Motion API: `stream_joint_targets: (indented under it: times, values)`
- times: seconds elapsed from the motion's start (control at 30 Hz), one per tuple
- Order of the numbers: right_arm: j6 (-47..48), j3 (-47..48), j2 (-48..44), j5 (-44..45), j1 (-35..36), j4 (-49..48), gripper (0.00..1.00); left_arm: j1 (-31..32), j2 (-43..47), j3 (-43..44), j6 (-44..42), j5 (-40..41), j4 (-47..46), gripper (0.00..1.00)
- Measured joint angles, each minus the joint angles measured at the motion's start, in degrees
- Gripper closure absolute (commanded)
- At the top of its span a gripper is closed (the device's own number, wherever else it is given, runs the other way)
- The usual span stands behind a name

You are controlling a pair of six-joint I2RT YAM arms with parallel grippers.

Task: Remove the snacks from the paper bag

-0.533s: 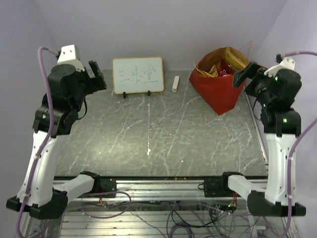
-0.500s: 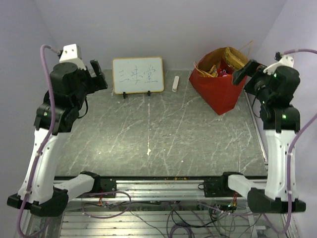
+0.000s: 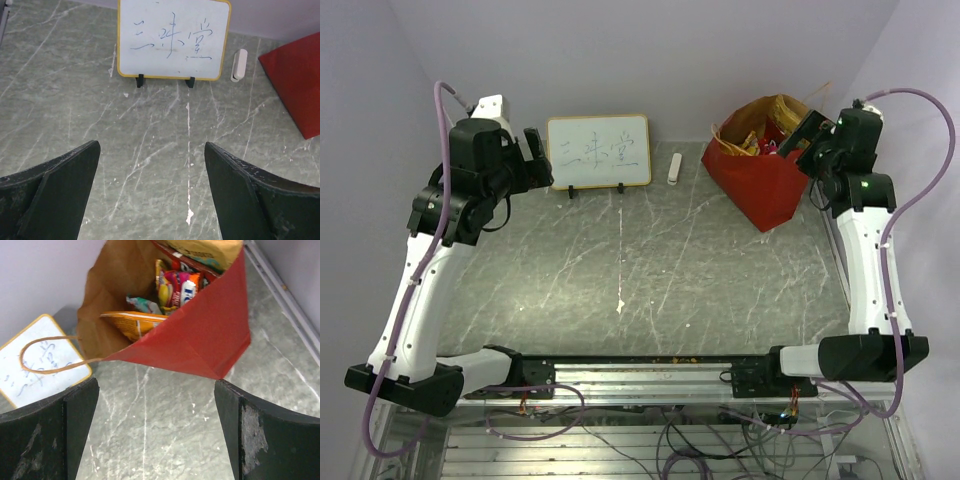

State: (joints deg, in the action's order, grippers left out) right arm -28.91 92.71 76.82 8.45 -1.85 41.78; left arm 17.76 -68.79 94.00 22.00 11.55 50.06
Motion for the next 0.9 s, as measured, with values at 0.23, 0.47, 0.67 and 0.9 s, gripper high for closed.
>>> stream_joint_targets:
  times: [0.23, 0.47, 0.67, 0.9]
  values:
    - [2.64, -8.33, -1.44, -11.02, 0.09, -11.06, 0.00, 0.00, 0.02, -0.81, 0.55, -1.44, 1.11, 0.00]
    - [13.33, -8.11, 5.46, -26.40, 2.29, -20.94, 0.06, 0.09, 0.33, -0.85, 0.50, -2.32, 2.08, 0.01]
    - [28.92, -1.18, 14.03, -27.56, 10.64, -20.20, 0.08, 0.09, 0.90, -0.85, 0.48, -3.26, 2.10, 0.01]
    - [41.83, 2.58, 18.73, -18.10, 16.48, -15.52, 0.28, 0.09, 2.32, -0.85, -0.13, -3.50, 2.32, 0.01]
